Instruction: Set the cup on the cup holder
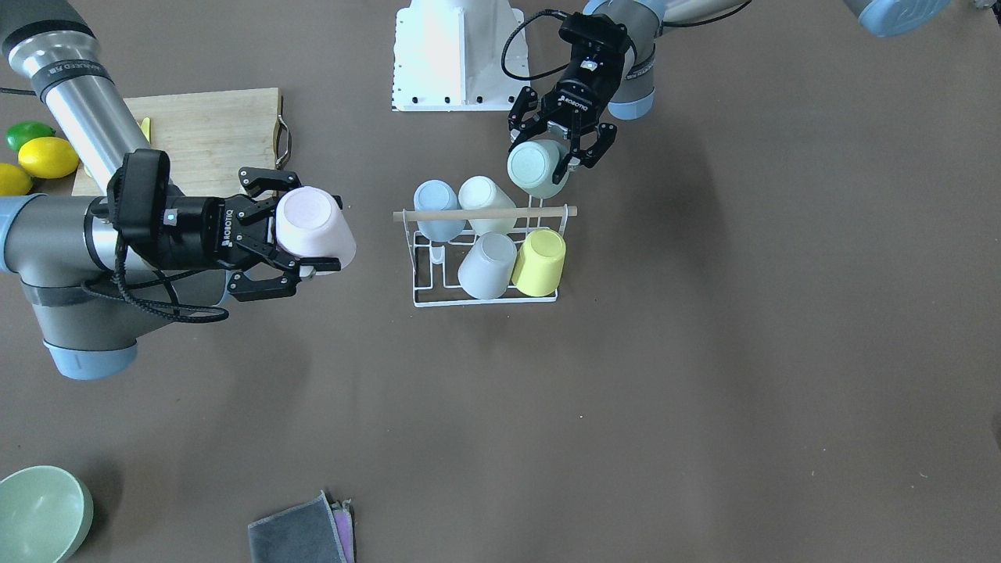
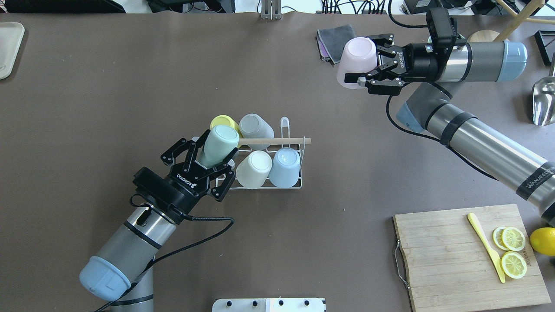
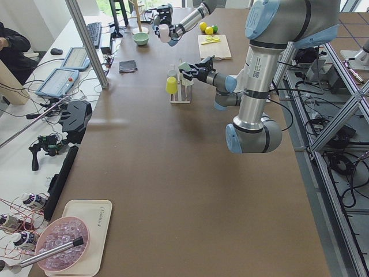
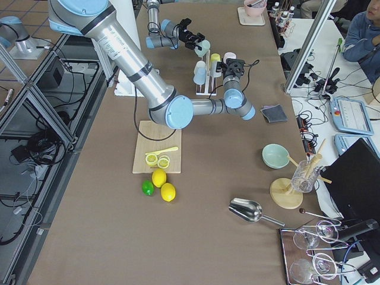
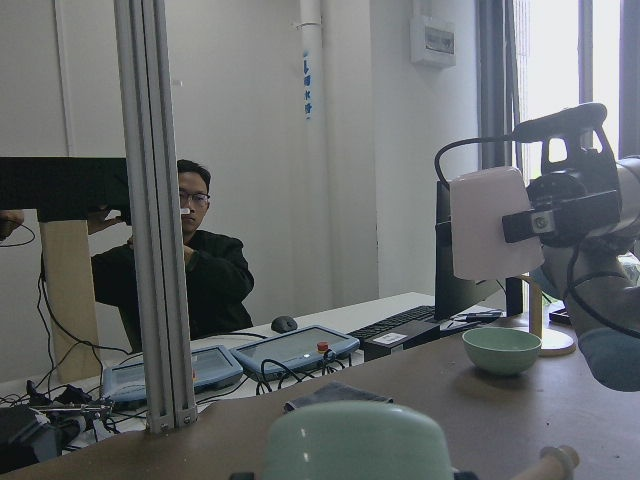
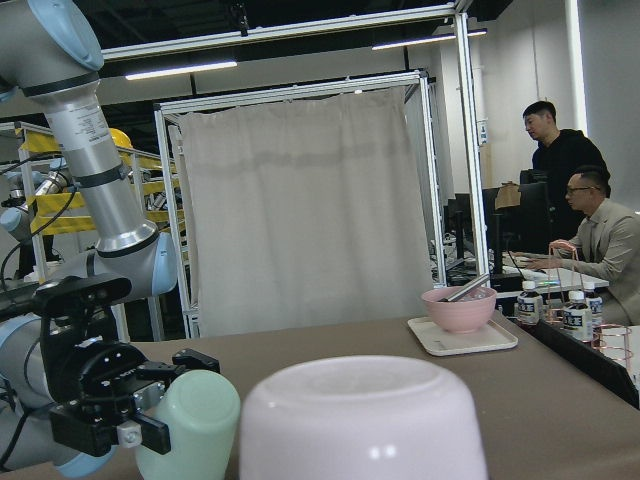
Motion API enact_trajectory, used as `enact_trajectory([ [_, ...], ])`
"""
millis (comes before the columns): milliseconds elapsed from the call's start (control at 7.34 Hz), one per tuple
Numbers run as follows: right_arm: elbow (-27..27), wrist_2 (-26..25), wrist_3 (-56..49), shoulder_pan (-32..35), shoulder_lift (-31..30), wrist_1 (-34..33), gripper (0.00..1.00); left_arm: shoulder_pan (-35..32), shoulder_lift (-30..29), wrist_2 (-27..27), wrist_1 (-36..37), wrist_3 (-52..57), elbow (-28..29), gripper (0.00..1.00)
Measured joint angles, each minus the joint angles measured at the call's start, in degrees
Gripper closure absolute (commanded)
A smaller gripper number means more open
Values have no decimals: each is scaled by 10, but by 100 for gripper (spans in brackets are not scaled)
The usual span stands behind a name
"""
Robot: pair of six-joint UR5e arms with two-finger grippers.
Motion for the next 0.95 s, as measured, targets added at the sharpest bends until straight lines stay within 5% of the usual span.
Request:
enact_trajectory([
  [953, -44, -16, -78, -66, 37, -55, 100, -2, -2, 1, -1, 1, 17, 100],
])
